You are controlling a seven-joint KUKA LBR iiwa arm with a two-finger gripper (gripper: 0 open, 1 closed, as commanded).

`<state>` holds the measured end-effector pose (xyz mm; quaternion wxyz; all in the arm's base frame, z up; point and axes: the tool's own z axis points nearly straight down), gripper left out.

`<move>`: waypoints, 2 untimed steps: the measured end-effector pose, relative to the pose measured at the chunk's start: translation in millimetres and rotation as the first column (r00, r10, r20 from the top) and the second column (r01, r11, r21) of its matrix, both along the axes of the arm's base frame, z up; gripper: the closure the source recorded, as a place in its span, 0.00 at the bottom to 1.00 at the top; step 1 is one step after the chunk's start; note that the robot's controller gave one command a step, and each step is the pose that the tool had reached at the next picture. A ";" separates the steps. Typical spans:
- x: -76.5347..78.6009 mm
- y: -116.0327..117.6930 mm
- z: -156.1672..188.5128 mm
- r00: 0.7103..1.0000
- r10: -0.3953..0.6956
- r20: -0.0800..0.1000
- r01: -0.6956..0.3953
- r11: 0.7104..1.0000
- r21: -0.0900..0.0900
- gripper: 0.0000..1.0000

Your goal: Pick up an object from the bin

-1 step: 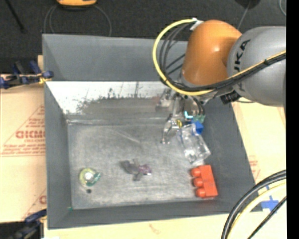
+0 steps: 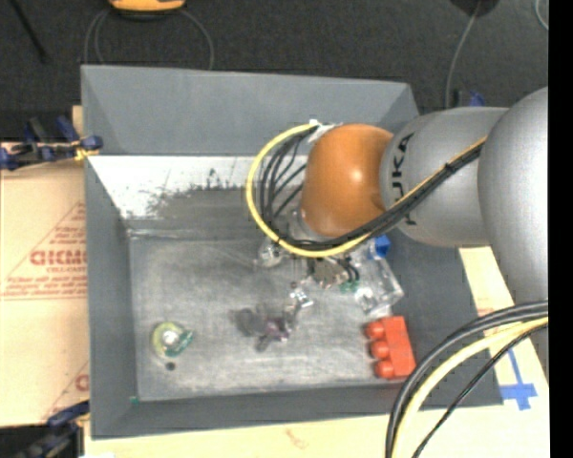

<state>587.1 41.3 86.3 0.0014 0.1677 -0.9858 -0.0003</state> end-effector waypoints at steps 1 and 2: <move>-43.9 22.6 -9.0 0.999 0.032 0.027 -0.032 0.999 0.001 0.00; -43.6 23.1 -8.1 0.999 0.031 0.022 -0.031 1.000 0.002 1.00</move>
Offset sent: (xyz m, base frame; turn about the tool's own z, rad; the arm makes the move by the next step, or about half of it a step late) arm -0.0500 0.0235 -0.0152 -0.0320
